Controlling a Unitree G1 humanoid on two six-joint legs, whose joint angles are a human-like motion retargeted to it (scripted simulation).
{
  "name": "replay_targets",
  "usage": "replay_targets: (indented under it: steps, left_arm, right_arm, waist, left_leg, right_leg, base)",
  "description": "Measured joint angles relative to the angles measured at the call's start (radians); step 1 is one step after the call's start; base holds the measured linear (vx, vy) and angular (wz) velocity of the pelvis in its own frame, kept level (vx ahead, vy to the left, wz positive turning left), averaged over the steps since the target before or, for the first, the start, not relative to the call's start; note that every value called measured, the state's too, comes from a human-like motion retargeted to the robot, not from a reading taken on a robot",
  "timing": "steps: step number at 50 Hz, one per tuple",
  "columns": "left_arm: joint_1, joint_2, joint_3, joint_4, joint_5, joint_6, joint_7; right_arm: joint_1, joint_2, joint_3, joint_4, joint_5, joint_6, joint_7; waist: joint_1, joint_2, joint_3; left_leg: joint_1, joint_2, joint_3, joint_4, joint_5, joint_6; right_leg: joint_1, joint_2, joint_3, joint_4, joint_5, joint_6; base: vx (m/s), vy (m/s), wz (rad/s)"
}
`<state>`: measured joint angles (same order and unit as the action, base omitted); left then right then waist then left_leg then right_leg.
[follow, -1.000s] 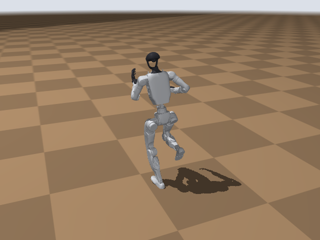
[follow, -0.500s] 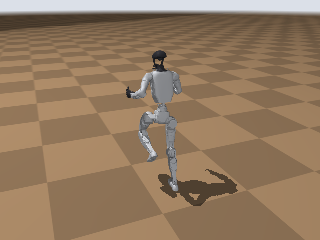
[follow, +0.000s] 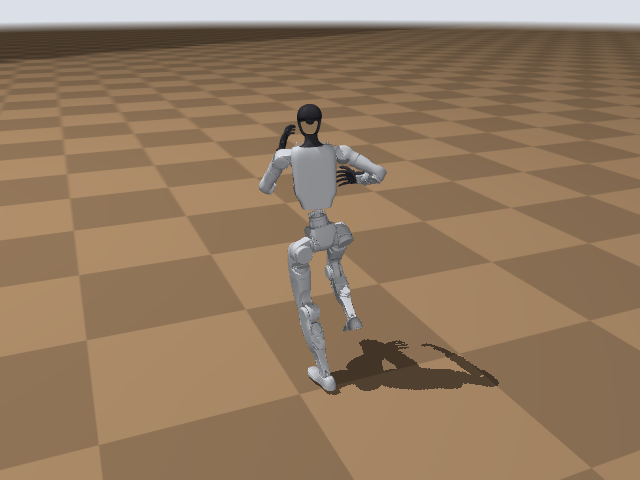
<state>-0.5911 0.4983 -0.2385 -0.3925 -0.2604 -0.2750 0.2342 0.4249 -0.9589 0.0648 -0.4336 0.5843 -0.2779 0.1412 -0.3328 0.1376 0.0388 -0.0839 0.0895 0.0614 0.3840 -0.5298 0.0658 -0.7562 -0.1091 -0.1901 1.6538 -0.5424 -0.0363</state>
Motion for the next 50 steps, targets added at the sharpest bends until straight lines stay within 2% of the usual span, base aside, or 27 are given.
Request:
replay_targets:
  steps: [2, 5, 7, 8, 10, 11, 13, 15, 17, 19, 20, 22, 25, 27, 28, 30, 32, 33, 35, 37, 39, 40, 41, 43, 45, 48, 50]
  left_arm:
    - [-0.046, -0.027, 0.019, -0.071, -0.045, -0.035, 0.007]
    - [-0.077, -0.044, 0.064, -0.158, -0.097, -0.072, -0.001]
    - [-0.083, -0.044, 0.107, -0.205, -0.159, -0.073, -0.006]
    - [-0.07, -0.045, 0.118, -0.224, -0.182, -0.067, -0.011]
    - [-0.001, -0.054, 0.121, -0.245, -0.213, -0.05, -0.047]
    - [0.053, -0.059, 0.125, -0.238, -0.237, -0.037, -0.078]
    - [0.182, -0.067, 0.131, -0.191, -0.282, -0.009, -0.115]
    - [0.361, -0.069, 0.132, -0.081, -0.302, 0.019, -0.074]
    - [0.581, -0.061, 0.134, 0.036, -0.313, 0.043, -0.04]
    - [0.767, -0.01, 0.143, 0.079, -0.329, 0.037, -0.085]
    - [0.861, 0.035, 0.154, 0.066, -0.35, 0.029, -0.105]
    - [1.006, 0.155, 0.164, -0.009, -0.418, 0.022, -0.137]
    - [1.15, 0.311, 0.181, -0.1, -0.473, 0.02, -0.188]
    - [1.228, 0.348, 0.232, -0.134, -0.499, 0.03, -0.233]
    - [1.268, 0.348, 0.273, -0.149, -0.521, 0.04, -0.253]
    - [1.334, 0.318, 0.361, -0.176, -0.552, 0.056, -0.279]
    - [1.373, 0.25, 0.43, -0.205, -0.52, 0.063, -0.304]
    - [1.372, 0.21, 0.448, -0.217, -0.488, 0.067, -0.314]
    - [1.305, 0.127, 0.435, -0.213, -0.427, 0.083, -0.315]
    - [1.124, 0.054, 0.338, -0.143, -0.364, 0.093, -0.27]
    - [0.849, 0.028, 0.201, -0.034, -0.289, 0.084, -0.186]
    - [0.692, 0.033, 0.132, 0.016, -0.249, 0.075, -0.142]
    - [0.556, 0.051, 0.091, 0.019, -0.216, 0.067, -0.125]
    - [0.309, 0.069, 0.031, -0.004, -0.177, 0.051, -0.1]
    - [0.123, 0.042, 0.003, -0.045, -0.188, 0.028, -0.055]
    - [0.017, 0.002, 0.027, -0.102, -0.236, -0.018, -0.007]
    - [-0.01, 0.002, 0.042, -0.131, -0.249, -0.043, 0.002]
  right_arm:
    - [0.151, -0.055, -0.12, 0.004, 0.004, 0.003, 0.026]
    - [0.326, -0.067, -0.288, 0.002, -0.036, 0.036, 0.088]
    - [0.373, -0.028, -0.344, -0.01, -0.075, 0.072, 0.098]
    - [0.379, 0.006, -0.351, -0.019, -0.094, 0.09, 0.094]
    - [0.352, 0.079, -0.321, -0.025, -0.128, 0.112, 0.071]
    - [0.308, 0.11, -0.287, -0.011, -0.135, 0.113, 0.044]
    - [0.181, 0.169, -0.192, 0.046, -0.133, 0.103, -0.033]
    - [-0.016, 0.224, -0.053, 0.134, -0.138, 0.078, -0.141]
    - [-0.251, 0.286, 0.071, 0.16, -0.179, 0.057, -0.203]
    - [-0.524, 0.384, 0.169, 0.143, -0.195, 0.049, -0.204]
    - [-0.646, 0.439, 0.199, 0.124, -0.199, 0.047, -0.198]
    - [-0.813, 0.535, 0.239, 0.071, -0.185, 0.046, -0.217]
    - [-0.945, 0.587, 0.305, -0.028, -0.168, 0.027, -0.258]
    - [-0.983, 0.564, 0.345, -0.096, -0.199, 0.03, -0.235]
    - [-0.995, 0.55, 0.365, -0.129, -0.209, 0.034, -0.216]
    - [-1.005, 0.528, 0.41, -0.193, -0.196, 0.032, -0.182]
    - [-0.983, 0.511, 0.446, -0.253, -0.182, 0.019, -0.146]
    - [-0.965, 0.504, 0.455, -0.277, -0.182, 0.017, -0.125]
    - [-0.928, 0.492, 0.461, -0.296, -0.191, 0.028, -0.086]
    - [-0.881, 0.496, 0.465, -0.24, -0.213, 0.041, -0.076]
    - [-0.807, 0.495, 0.447, -0.102, -0.267, 0.043, -0.107]
    - [-0.759, 0.489, 0.424, -0.016, -0.305, 0.045, -0.129]
    - [-0.676, 0.477, 0.381, 0.046, -0.334, 0.047, -0.132]
    - [-0.475, 0.441, 0.275, 0.098, -0.301, 0.031, -0.128]
    - [-0.24, 0.364, 0.157, 0.049, -0.136, 0.001, -0.12]
    - [0.059, 0.232, 0.008, -0.005, -0.049, -0.012, -0.116]
    - [0.234, 0.183, -0.104, -0.014, -0.047, 0.005, -0.088]
  waist:
    - [-0.097, 0.066, -0.008]
    - [-0.216, 0.079, -0.006]
    - [-0.253, -0.011, 0.019]
    - [-0.246, -0.071, 0.04]
    - [-0.192, -0.166, 0.068]
    - [-0.151, -0.175, 0.085]
    - [-0.063, -0.153, 0.123]
    - [0.038, -0.106, 0.159]
    - [0.138, -0.104, 0.169]
    - [0.234, -0.148, 0.135]
    - [0.284, -0.176, 0.106]
    - [0.405, -0.241, 0.041]
    - [0.595, -0.344, -0.031]
    - [0.709, -0.384, -0.045]
    - [0.759, -0.385, -0.04]
    - [0.831, -0.32, -0.03]
    - [0.841, -0.211, -0.028]
    - [0.83, -0.165, -0.029]
    - [0.788, -0.125, -0.01]
    - [0.722, -0.18, 0.029]
    - [0.643, -0.266, 0.063]
    - [0.601, -0.303, 0.078]
    - [0.549, -0.314, 0.083]
    - [0.435, -0.3, 0.084]
    - [0.302, -0.232, 0.076]
    - [0.119, -0.107, 0.072]
    - [0.029, -0.062, 0.073]
  left_leg:
    - [0.092, 0.045, -0.037, -0.131, 0.207, -0.075]
    - [0.231, 0.044, -0.099, -0.239, 0.441, -0.136]
    - [0.333, -0.03, -0.114, -0.158, 0.421, -0.098]
    - [0.373, -0.064, -0.104, -0.058, 0.379, -0.07]
    - [0.339, -0.107, -0.046, 0.306, 0.266, -0.009]
    - [0.259, -0.087, -0.009, 0.548, 0.206, 0.024]
    - [0.079, -0.027, 0.021, 0.996, 0.096, 0.086]
    - [-0.097, 0.009, -0.001, 1.331, 0.014, 0.103]
    - [-0.234, -0.004, -0.005, 1.504, -0.017, 0.086]
    - [-0.395, -0.046, 0.005, 1.559, -0.032, 0.137]
    - [-0.471, -0.055, 0.02, 1.548, -0.019, 0.142]
    - [-0.58, -0.073, 0.062, 1.402, 0.018, 0.146]
    - [-0.611, -0.098, 0.156, 0.98, 0.096, 0.143]
    - [-0.505, -0.105, 0.242, 0.555, 0.17, 0.106]
    - [-0.417, -0.105, 0.288, 0.312, 0.217, 0.07]
    - [-0.234, -0.066, 0.381, -0.111, 0.333, -0.042]
    - [-0.115, 0.015, 0.512, -0.279, 0.432, -0.164]
    - [-0.076, 0.053, 0.584, -0.291, 0.442, -0.201]
    - [-0.026, 0.08, 0.661, -0.235, 0.323, -0.172]
    - [-0.047, 0.027, 0.612, -0.109, 0.108, -0.034]
    - [-0.12, -0.039, 0.517, 0.051, -0.045, 0.1]
    - [-0.158, -0.065, 0.47, 0.129, -0.096, 0.145]
    - [-0.164, -0.079, 0.424, 0.165, -0.117, 0.147]
    - [-0.15, -0.098, 0.315, 0.185, -0.129, 0.124]
    - [-0.097, -0.094, 0.177, 0.127, -0.085, 0.078]
    - [0.022, -0.028, -0.003, -0.036, 0.068, -0.018]
    - [0.097, 0.01, -0.092, -0.132, 0.174, -0.073]
  right_leg:
    - [0.052, 0.0, -0.09, -0.369, 0.043, -0.011]
    - [0.255, 0.024, -0.153, -1.073, 0.184, 0.069]
    - [0.419, -0.023, -0.112, -1.429, 0.228, 0.166]
    - [0.485, -0.052, -0.079, -1.517, 0.221, 0.206]
    - [0.561, -0.101, -0.016, -1.574, 0.219, 0.237]
    - [0.57, -0.104, -0.003, -1.554, 0.241, 0.215]
    - [0.552, -0.076, 0.017, -1.452, 0.231, 0.141]
    - [0.487, -0.016, 0.049, -1.241, 0.107, 0.056]
    - [0.469, 0.018, 0.092, -1.077, -0.014, 0.016]
    - [0.49, 0.02, 0.12, -1.06, -0.047, 0.015]
    - [0.514, 0.016, 0.13, -1.078, -0.05, 0.011]
    - [0.597, -0.004, 0.142, -1.192, 0.022, 0.02]
    - [0.74, -0.047, 0.167, -1.394, 0.255, 0.072]
    - [0.831, -0.061, 0.197, -1.483, 0.438, 0.126]
    - [0.885, -0.053, 0.215, -1.512, 0.507, 0.148]
    - [1.004, 0.015, 0.237, -1.518, 0.565, 0.148]
    - [1.084, 0.087, 0.18, -1.383, 0.506, 0.075]
    - [1.084, 0.099, 0.118, -1.247, 0.447, 0.03]
    - [0.994, 0.038, -0.002, -0.854, 0.287, -0.053]
    - [0.809, -0.069, 0.015, -0.438, 0.136, -0.077]
    - [0.608, -0.094, 0.112, -0.143, 0.046, -0.034]
    - [0.514, -0.081, 0.158, -0.039, 0.018, 0.0]
    - [0.45, -0.067, 0.169, -0.003, 0.01, 0.023]
    - [0.346, -0.061, 0.15, -0.007, 0.013, 0.044]
    - [0.296, -0.09, 0.073, -0.137, 0.042, 0.032]
    - [0.335, -0.108, -0.064, -0.555, 0.132, 0.015]
    - [0.4, -0.091, -0.097, -0.923, 0.254, 0.045]
  base:
    - [1.39, -0.15, 0.99]
    - [1.44, -0.26, 1.31]
    - [1.44, -0.39, 1.12]
    - [1.38, -0.44, 0.32]
    - [1.27, -0.42, -0.41]
    - [1.12, -0.34, -0.74]
    - [1.02, -0.25, -0.9]
    - [1.04, -0.18, -1.3]
    - [1.11, -0.17, -1.41]
    - [1.12, -0.17, -0.99]
    - [1.19, -0.1, -0.67]
    - [1.24, -0.04, -0.43]
    - [1.29, 0.04, -0.35]
    - [1.33, 0.12, -0.72]
    - [1.35, 0.17, -0.98]
    - [1.36, 0.23, -0.9]
    - [1.31, 0.29, -0.18]
    - [1.22, 0.3, 0.42]
    - [1.08, 0.29, 0.83]
    - [0.9, 0.22, 1.21]
    - [0.84, 0.09, 1.87]
    - [0.86, 0.01, 2.47]
    - [0.89, -0.02, 2.77]
    - [0.92, -0.05, 3.19]
    - [0.93, -0.11, 3.48]
    - [0.92, -0.27, 3.1]
    - [0.89, -0.43, 2.83]
